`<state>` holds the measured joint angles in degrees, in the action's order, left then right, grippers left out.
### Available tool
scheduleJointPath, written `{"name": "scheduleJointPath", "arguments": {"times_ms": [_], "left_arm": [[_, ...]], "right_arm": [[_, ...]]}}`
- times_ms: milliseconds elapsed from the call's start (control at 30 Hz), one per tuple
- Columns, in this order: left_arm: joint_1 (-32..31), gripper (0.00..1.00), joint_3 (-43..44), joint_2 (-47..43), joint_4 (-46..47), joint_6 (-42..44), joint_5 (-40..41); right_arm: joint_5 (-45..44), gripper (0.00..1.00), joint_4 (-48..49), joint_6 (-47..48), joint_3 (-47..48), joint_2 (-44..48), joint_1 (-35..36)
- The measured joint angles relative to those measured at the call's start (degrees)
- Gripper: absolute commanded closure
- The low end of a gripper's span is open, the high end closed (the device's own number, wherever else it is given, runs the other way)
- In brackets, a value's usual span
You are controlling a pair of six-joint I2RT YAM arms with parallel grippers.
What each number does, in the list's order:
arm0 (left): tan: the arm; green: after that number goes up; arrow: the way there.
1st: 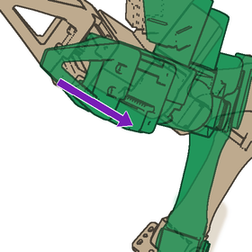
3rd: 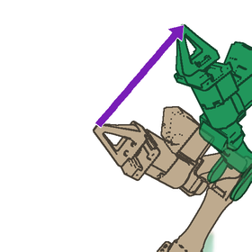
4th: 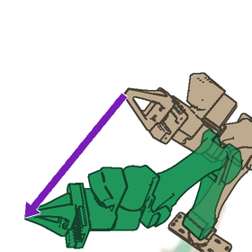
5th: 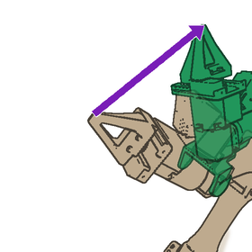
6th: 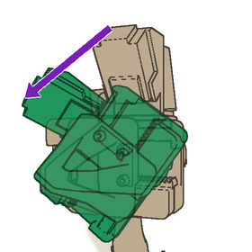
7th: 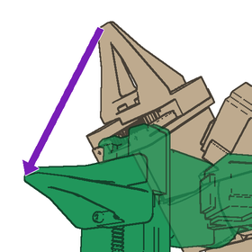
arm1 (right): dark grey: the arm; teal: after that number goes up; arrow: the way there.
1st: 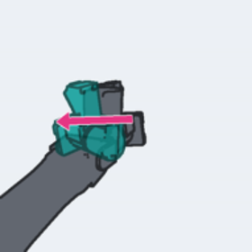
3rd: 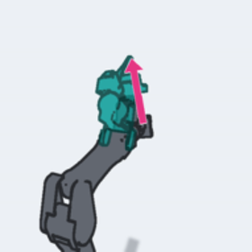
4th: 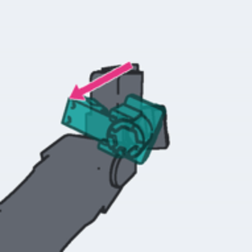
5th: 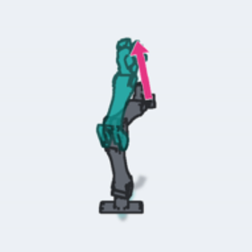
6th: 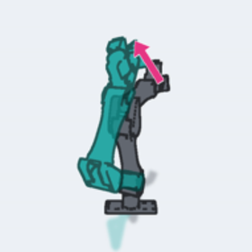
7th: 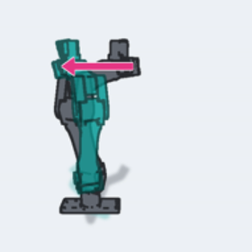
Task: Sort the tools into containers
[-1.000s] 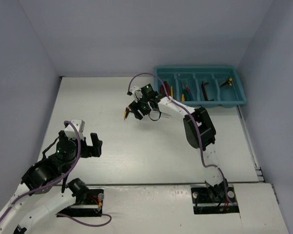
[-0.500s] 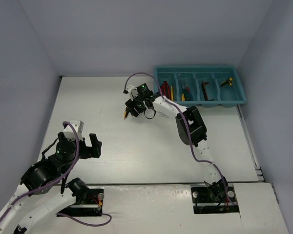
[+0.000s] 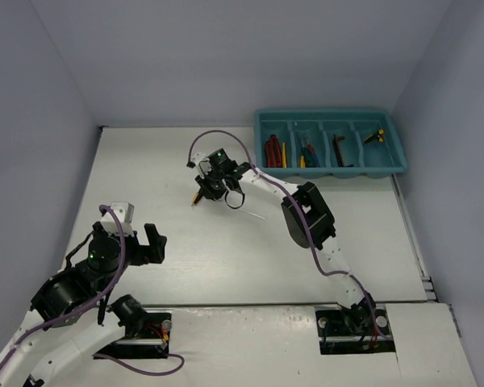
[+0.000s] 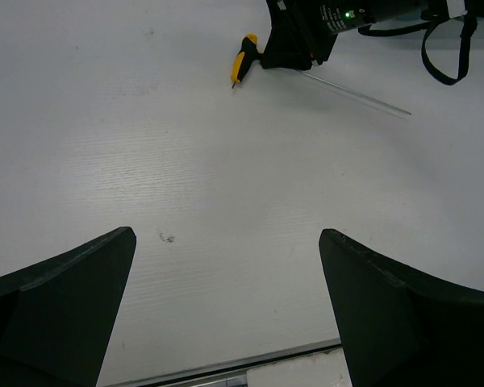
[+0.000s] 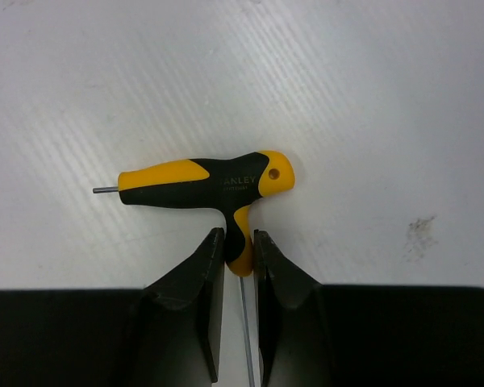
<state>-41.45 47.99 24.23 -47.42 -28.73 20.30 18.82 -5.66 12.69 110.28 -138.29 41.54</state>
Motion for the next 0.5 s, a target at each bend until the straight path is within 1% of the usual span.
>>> {"name": "scheduleJointPath", "arguments": {"times_ms": [67, 167, 267, 367, 433, 500], "left_arm": [[0.00, 0.03, 0.00, -0.06, 0.00, 0.00, -0.03], [0.00, 0.03, 0.00, -0.03, 0.00, 0.02, 0.02], [0.00, 0.03, 0.00, 0.52, 0.02, 0.02, 0.10], [0.02, 0.03, 0.01, 1.85, 0.06, 0.00, 0.18], [0.02, 0.03, 0.02, 3.01, 0.08, -0.02, 0.35], [0.00, 0.03, 0.02, 4.07, 0.11, -0.05, 0.58]], "right_arm": [[-1.56, 1.00, -2.21, -0.56, -0.22, 1.46, 0.85], [-5.71, 1.00, -4.70, -0.88, -0.22, 6.13, 1.27], [-9.86, 1.00, -5.25, -0.87, -0.17, 13.36, -1.85], [-13.77, 1.00, -4.27, -0.23, -0.14, 20.97, -10.01], [-16.35, 1.00, -3.06, 0.88, -0.02, 24.64, -18.50], [-18.61, 1.00, -2.00, 1.70, 0.68, 25.96, -27.43]]}}
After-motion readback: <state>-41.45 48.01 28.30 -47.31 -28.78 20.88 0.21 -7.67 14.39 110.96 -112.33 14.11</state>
